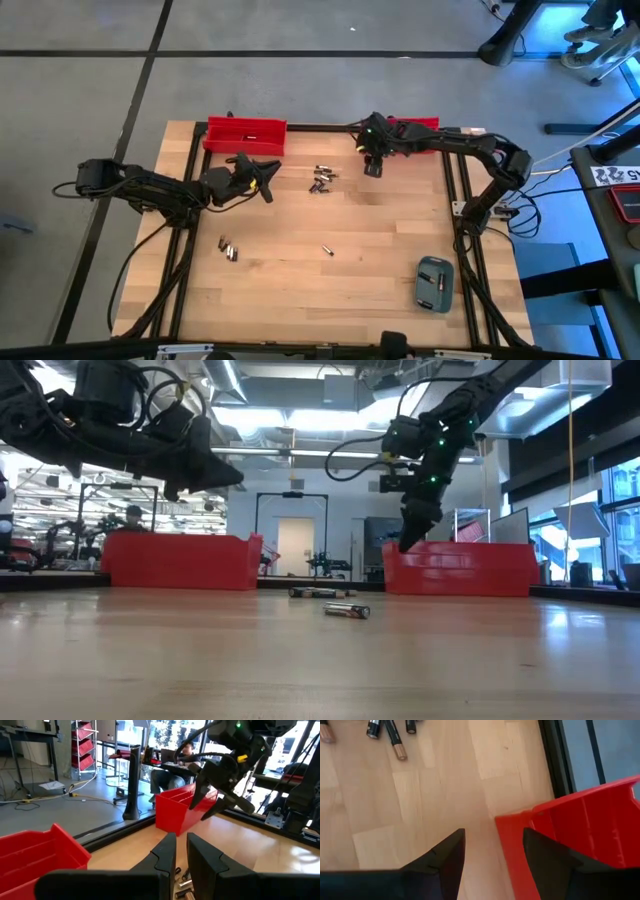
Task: Sort batteries
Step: Adjust the right red bin, then put the small black battery into the right red bin
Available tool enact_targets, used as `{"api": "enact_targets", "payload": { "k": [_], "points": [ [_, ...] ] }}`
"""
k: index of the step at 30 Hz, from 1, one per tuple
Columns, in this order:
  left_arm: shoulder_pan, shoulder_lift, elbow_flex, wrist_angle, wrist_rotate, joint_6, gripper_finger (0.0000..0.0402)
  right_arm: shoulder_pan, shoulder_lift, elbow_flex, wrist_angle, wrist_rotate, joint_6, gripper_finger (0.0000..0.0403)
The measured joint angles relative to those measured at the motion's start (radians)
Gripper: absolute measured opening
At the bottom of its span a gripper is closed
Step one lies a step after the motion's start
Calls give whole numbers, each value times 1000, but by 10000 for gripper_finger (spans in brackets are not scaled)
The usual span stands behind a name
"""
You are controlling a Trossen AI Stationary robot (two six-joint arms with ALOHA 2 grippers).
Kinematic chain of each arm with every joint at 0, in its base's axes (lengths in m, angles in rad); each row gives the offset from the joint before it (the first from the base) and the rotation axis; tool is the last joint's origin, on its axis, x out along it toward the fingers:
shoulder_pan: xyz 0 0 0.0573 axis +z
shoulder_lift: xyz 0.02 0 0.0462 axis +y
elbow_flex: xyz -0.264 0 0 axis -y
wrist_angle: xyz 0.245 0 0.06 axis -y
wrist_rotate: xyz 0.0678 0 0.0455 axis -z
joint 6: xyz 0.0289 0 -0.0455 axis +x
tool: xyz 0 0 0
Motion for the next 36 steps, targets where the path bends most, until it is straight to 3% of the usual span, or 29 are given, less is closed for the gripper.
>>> {"api": "enact_targets", "payload": {
  "k": [7, 14, 21, 23, 28, 32, 36],
  "points": [
    [0, 0, 0, -17, 0, -23, 35, 8, -4, 0, 18, -28, -6, 201],
    [0, 0, 0, -22, 0, -63, 35, 81, 7, 2, 147, -407, 9, 201],
    [-8, 0, 0, -105, 20, -135, 35, 206, 108, 1, 327, -589, 129, 201],
    [-15, 0, 0, -133, 40, -157, 35, 249, 142, 1, 400, -565, 186, 201],
    [-43, 0, 0, -149, 120, -233, 35, 346, 169, 0, 510, -391, 260, 201],
    [-101, 0, 0, -149, 218, -286, 35, 391, 144, 0, 452, -258, 310, 201],
    [-183, 0, 0, -153, 256, -293, 35, 424, 94, 0, 332, -211, 345, 201]
  ]
}}
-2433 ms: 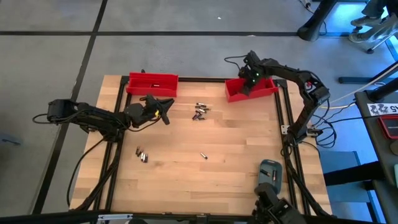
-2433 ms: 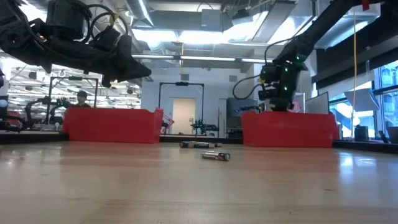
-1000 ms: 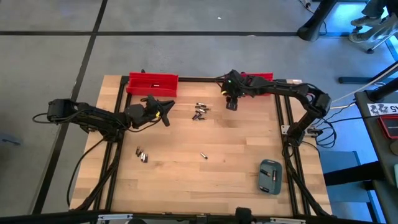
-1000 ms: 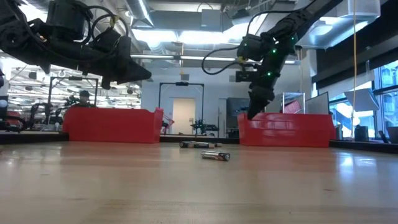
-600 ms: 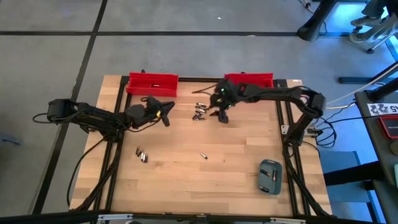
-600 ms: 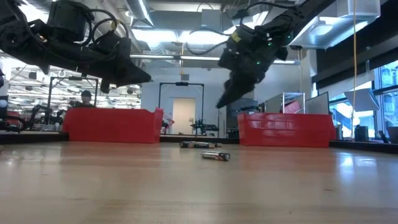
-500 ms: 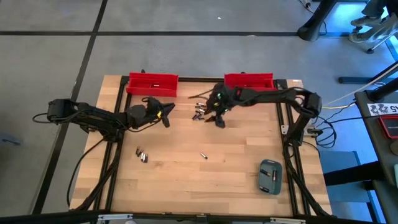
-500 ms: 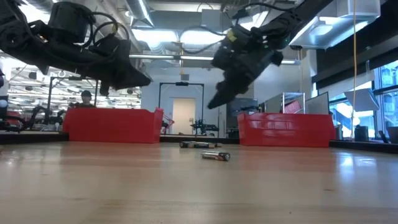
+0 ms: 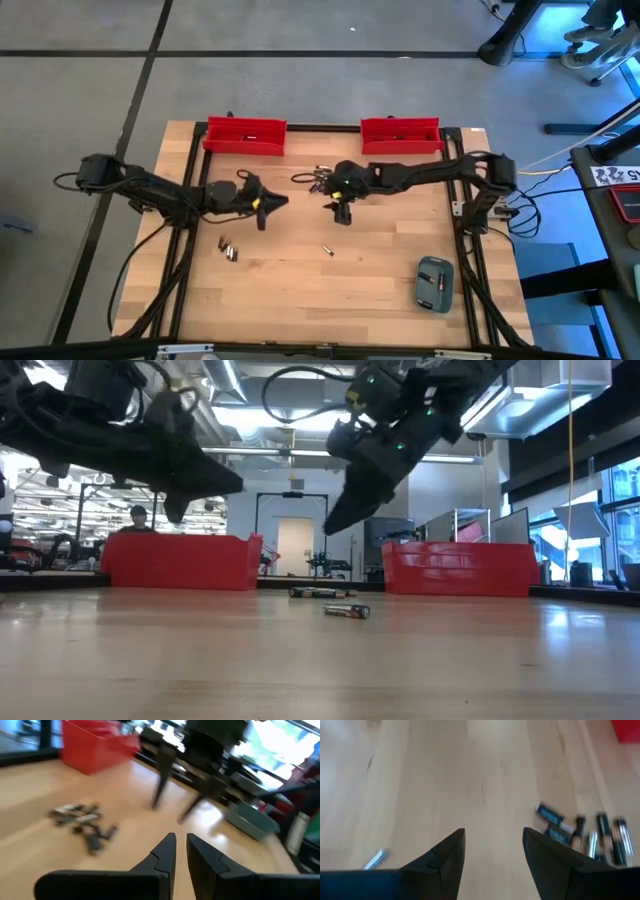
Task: Sort batteries
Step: Put the small black battery into the right red bin
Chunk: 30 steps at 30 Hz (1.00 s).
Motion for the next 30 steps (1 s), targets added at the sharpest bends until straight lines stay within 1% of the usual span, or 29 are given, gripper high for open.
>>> {"api": "enact_targets", "payload": {
  "k": [3, 6, 9, 14, 17, 21, 25, 30],
  "points": [
    [-48, 0, 0, -2, 3, 7, 35, 26, -36, 0, -115, 45, 15, 201],
    [-73, 0, 0, -1, 0, 16, 35, 48, -71, 0, -211, 66, 34, 201],
    [-80, 0, 0, 1, -28, 19, 35, 73, -91, -11, -243, 105, 46, 201],
    [-80, 0, 0, 17, -107, 29, 35, 97, -114, -89, -158, 131, 109, 201],
    [-79, 0, 0, 22, -136, 29, 35, 103, -114, -138, -85, 146, 146, 201],
    [-79, 0, 0, 63, -138, 29, 35, 100, -114, -169, 11, 160, 157, 201],
    [-80, 0, 0, 60, -138, 14, 35, 91, -114, -169, 82, 168, 137, 201],
    [-82, 0, 0, 58, -138, -73, 35, 72, -114, -168, 89, 146, 79, 201]
  ]
}}
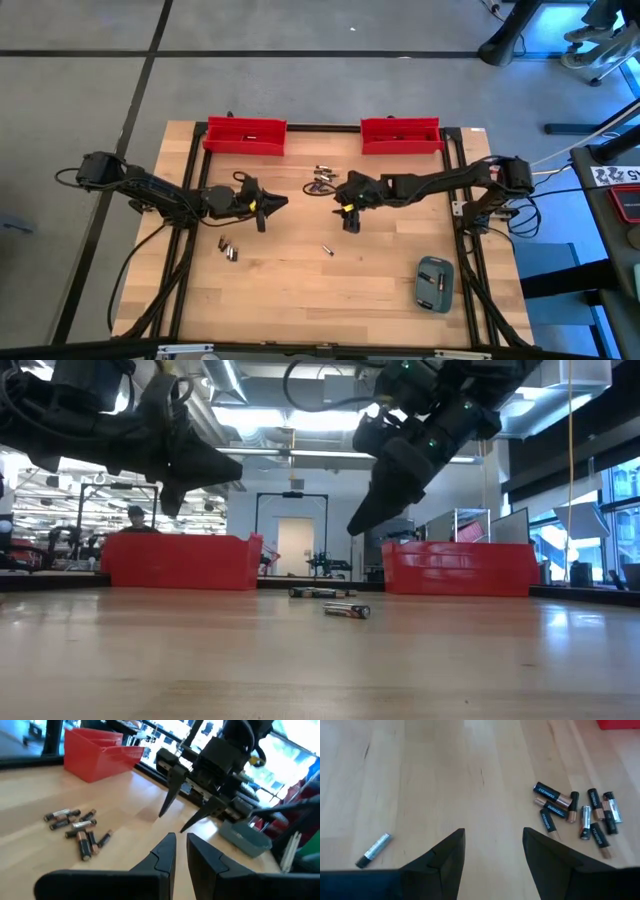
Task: Sort batteries
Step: Put the small black battery into the right red bin
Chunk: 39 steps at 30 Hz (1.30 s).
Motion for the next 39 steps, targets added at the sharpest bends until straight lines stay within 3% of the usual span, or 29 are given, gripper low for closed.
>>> {"api": "enact_targets", "payload": {
  "k": [6, 10, 16, 22, 24, 30, 33, 36, 39],
  "points": [
    [0, 0, 0, 0, -35, -52, 35, 2, 20, 0, 5, -79, -66, 201],
    [1, 0, 0, 9, -83, -23, 35, 2, 67, 0, 81, -153, -90, 201],
    [2, 2, 0, -15, -89, -18, 35, 2, 169, 2, 266, -158, -90, 201],
    [16, 2, 0, -22, -95, 43, 35, -14, 214, 1, 265, 22, -69, 201],
    [19, 2, 0, -22, -95, 50, 35, -55, 211, 1, 246, 23, -73, 201],
    [23, 2, 0, -24, -98, 58, 35, -213, 206, 1, 216, -78, -98, 201],
    [23, 2, 0, -25, -98, 58, 35, -268, 206, 1, 219, -219, -119, 201],
    [23, 2, 0, -25, -98, 58, 35, -283, 222, 1, 224, -317, -126, 189],
    [23, 2, 0, -25, -98, 58, 35, -267, 257, 1, 226, -311, -166, 170]
  ]
}}
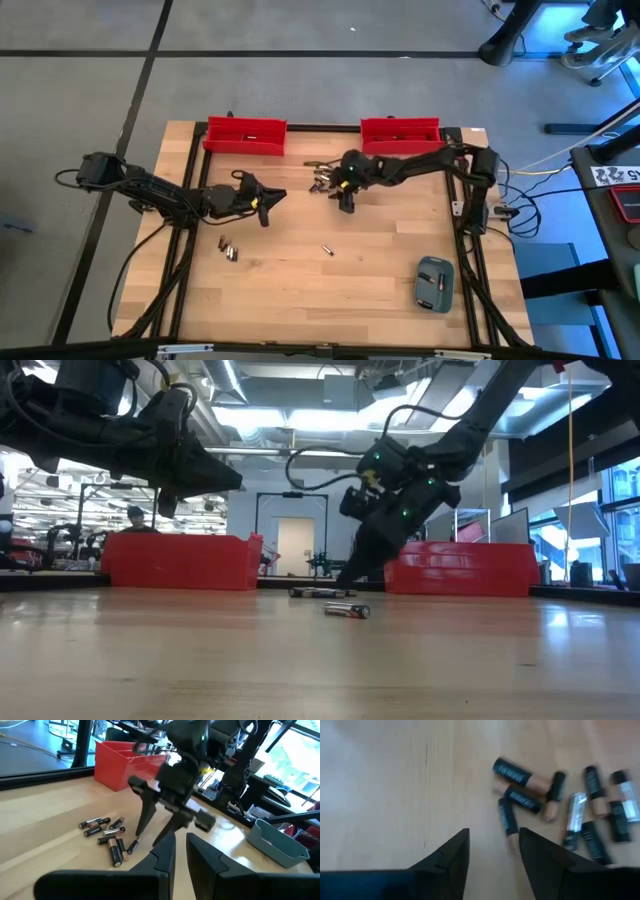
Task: Sort batteries
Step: Put the small black battery into the right red bin
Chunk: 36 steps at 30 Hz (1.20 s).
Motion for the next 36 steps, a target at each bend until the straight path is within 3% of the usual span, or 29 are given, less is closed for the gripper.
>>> {"api": "enact_targets", "payload": {
  "k": [4, 18, 25, 29, 32, 36],
  "points": [
    [0, 0, 0, -1, 0, 0, 35, 10, 46, 1, 21, 86, -3, 142],
    [0, 0, 0, 2, 1, -12, 35, 7, 46, 3, -11, 77, 30, 16],
    [0, 0, 0, 0, 1, -27, 35, 23, -213, -2, -263, 151, 53, 19],
    [0, 0, 0, 2, 1, -7, 35, -8, -395, 28, -460, 386, 61, 15],
    [0, 0, 0, 1, 1, 9, 35, -107, -479, 132, -617, 473, 107, 15],
    [0, 0, 0, 0, 1, 29, 35, -331, -465, 281, -874, 393, 262, 15]
  ]
}}
